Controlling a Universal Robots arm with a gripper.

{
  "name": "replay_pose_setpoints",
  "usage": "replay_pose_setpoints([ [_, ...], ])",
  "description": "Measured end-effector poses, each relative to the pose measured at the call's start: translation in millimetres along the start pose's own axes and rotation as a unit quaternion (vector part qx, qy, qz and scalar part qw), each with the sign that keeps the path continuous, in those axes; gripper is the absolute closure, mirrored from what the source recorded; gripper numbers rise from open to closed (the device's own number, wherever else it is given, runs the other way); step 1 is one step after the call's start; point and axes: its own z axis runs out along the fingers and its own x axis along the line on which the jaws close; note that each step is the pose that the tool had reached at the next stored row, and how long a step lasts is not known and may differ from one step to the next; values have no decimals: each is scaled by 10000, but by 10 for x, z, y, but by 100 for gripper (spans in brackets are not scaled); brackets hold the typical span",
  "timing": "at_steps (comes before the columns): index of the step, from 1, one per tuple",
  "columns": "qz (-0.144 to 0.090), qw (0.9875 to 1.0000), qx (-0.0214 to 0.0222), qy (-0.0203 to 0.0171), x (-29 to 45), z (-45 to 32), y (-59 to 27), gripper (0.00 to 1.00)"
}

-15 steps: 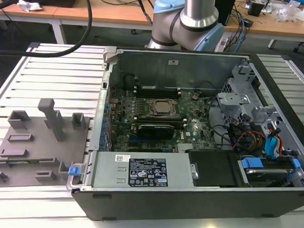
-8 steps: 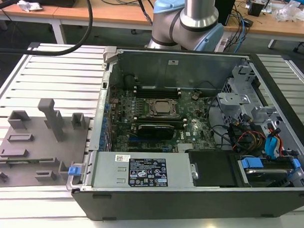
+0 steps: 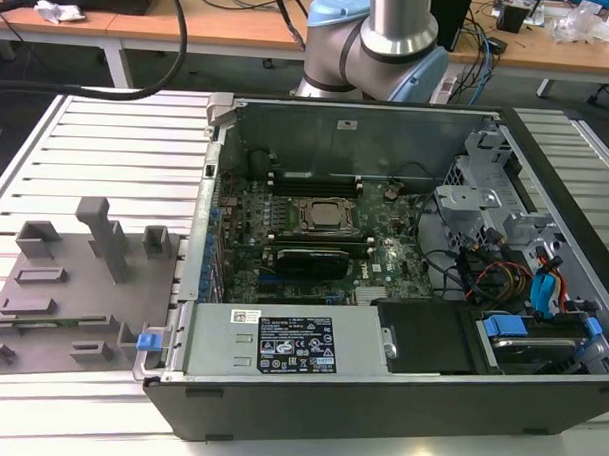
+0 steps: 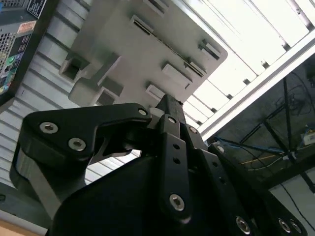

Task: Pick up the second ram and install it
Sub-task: 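Pick up the second ram and move it above second insertion slot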

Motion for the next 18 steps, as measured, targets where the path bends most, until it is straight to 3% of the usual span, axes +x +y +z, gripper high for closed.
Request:
replay_pose_setpoints([
  [3, -422, 9991, -10, 19, 0, 0, 0, 89],
  [5, -763, 9971, -18, 34, 0, 0, 0, 89],
  [8, -992, 9951, -23, 44, 0, 0, 0, 89],
  [11, -1416, 9899, -33, 63, 0, 0, 0, 89],
  [13, -1538, 9881, -35, 69, 0, 0, 0, 89],
  [16, -1936, 9810, -44, 87, 0, 0, 0, 89],
  [18, -2067, 9783, -48, 93, 0, 0, 0, 89],
])
